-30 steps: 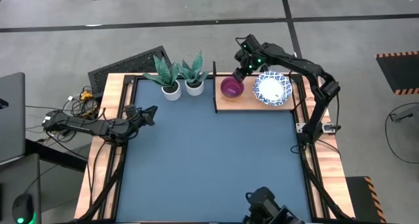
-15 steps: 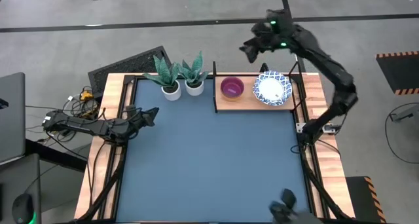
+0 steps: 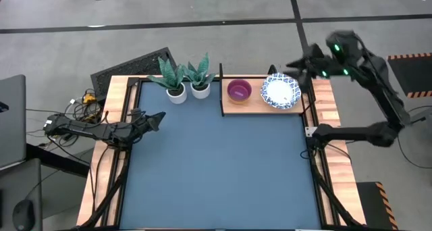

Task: Place and stack bowls onto a shelf
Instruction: Return to Home Position

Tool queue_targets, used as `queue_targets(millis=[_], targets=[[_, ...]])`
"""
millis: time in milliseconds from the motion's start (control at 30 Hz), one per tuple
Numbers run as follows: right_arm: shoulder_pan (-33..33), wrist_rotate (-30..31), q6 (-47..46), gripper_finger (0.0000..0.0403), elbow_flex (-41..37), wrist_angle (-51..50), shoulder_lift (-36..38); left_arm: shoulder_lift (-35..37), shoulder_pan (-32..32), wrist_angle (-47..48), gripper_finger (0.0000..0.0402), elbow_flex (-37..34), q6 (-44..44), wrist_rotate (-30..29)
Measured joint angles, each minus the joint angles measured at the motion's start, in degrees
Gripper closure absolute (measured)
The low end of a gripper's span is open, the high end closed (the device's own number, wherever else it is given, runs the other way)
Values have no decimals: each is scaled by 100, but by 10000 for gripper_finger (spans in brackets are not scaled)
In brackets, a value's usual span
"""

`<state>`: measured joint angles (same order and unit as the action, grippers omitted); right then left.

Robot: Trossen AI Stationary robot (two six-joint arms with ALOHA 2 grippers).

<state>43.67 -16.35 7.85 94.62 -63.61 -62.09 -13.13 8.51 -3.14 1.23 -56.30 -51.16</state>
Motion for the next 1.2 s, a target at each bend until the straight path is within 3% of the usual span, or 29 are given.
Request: queue_targets(millis=[133, 600, 900, 1100, 1200], targets=[[-349, -46, -378, 213, -821, 508, 843, 0, 0, -213, 304, 0, 111, 81], [-1493, -1, -2198, 213, -4599, 4183, 3867, 4, 0, -2147, 304, 71, 1833, 1835], [-1598, 165, -2577, 213, -5994, 4562, 5135, 4, 2, -2170, 304, 650, 2647, 2907], [-1598, 97, -2982, 213, -6670, 4543, 6187, 7, 2, -2042, 304, 739, 2667, 2631], [-1632, -238, -3080, 213, -6824, 4470, 6168, 0, 18, -1879, 304, 739, 2665, 2652]])
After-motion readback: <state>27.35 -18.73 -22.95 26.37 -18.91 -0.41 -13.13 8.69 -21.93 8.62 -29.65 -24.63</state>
